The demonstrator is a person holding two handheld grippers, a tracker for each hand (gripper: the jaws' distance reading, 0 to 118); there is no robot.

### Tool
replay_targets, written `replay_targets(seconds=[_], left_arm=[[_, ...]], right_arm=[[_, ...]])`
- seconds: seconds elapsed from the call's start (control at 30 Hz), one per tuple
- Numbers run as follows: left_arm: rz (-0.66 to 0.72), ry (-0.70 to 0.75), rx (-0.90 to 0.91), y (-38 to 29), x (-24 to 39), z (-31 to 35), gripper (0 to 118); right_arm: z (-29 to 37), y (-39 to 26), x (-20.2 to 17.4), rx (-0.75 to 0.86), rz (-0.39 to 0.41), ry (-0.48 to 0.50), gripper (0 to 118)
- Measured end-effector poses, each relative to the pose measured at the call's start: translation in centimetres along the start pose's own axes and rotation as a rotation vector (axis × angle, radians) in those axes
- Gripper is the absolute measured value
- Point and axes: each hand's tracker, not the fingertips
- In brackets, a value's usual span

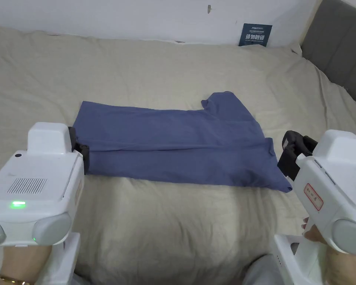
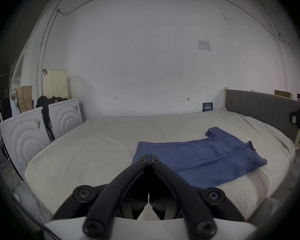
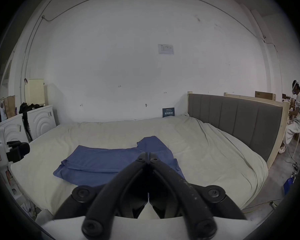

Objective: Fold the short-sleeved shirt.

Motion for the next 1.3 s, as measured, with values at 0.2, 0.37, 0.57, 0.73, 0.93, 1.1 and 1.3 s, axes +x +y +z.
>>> replay_targets(seconds=[0.2,0.37,0.57,0.73,0.93,1.1,1.3], left_arm=[[0.065,-0.059,-0.100,1.4,-1.8,-2.6,0],[0.136,-0.137,-0.322,3.4,-4.8,-9.1,86],[0.167,-0.068,-0.575,2.4,-6.9,-17.3,118],[0.120,0.004,-0.779,-1.0,-7.4,-23.0,118],[0.076,0.067,-0.911,-5.3,-7.0,-26.3,86],[0.121,0.002,-0.908,-5.7,-6.0,-26.1,22],[0.081,-0.040,-0.859,-4.3,-5.4,-24.4,5]], right_arm=[[-0.4,0.2,-0.5,-0.020,0.009,0.014,1],[-1.7,0.2,-0.4,-0.037,0.029,0.027,1],[-3.6,-0.2,-0.8,-0.089,0.041,0.030,1],[-5.9,-1.1,-0.6,-0.152,0.060,0.013,1],[-8.1,-2.2,-0.2,-0.222,0.056,-0.013,1],[-8.9,-2.8,0.1,-0.255,0.063,-0.029,1],[-10.1,-2.2,1.1,-0.307,0.049,-0.021,2]])
